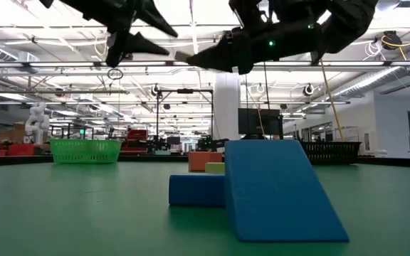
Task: Sort & place blocks by color
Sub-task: Put the light orange block into the green bin
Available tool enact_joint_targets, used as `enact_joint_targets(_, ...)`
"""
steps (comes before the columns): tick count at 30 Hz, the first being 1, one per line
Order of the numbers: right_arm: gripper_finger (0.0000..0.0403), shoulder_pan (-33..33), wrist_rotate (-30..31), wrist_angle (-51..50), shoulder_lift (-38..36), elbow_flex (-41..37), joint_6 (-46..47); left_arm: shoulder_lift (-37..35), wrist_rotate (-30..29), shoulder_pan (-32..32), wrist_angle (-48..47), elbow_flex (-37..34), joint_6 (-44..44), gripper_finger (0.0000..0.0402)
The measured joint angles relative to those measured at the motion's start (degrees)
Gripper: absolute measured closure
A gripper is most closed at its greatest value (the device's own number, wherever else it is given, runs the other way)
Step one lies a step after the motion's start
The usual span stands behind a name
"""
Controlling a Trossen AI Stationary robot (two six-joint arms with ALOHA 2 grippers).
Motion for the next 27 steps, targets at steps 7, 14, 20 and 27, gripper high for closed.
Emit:
enact_joint_targets(7,0.0289,0.95,-0.04,1.62,-0.03,0.01,-0.98,3.21,3.24,-0.17,5.84,-0.05,0.08,0.0222)
enact_joint_targets(14,0.0289,1.54,-0.01,3.97,-0.03,0.04,-1.60,6.73,4.59,-0.46,9.81,-0.04,-0.32,0.0222)
enact_joint_targets(20,0.0289,2.27,-0.09,3.85,-0.03,0.07,-1.64,6.77,4.64,-0.20,12.71,-0.04,1.59,0.0226)
enact_joint_targets(27,0.0256,2.46,-0.11,3.43,-0.15,0.11,-2.42,6.83,5.04,-0.13,12.15,-0.09,1.98,0.0328)
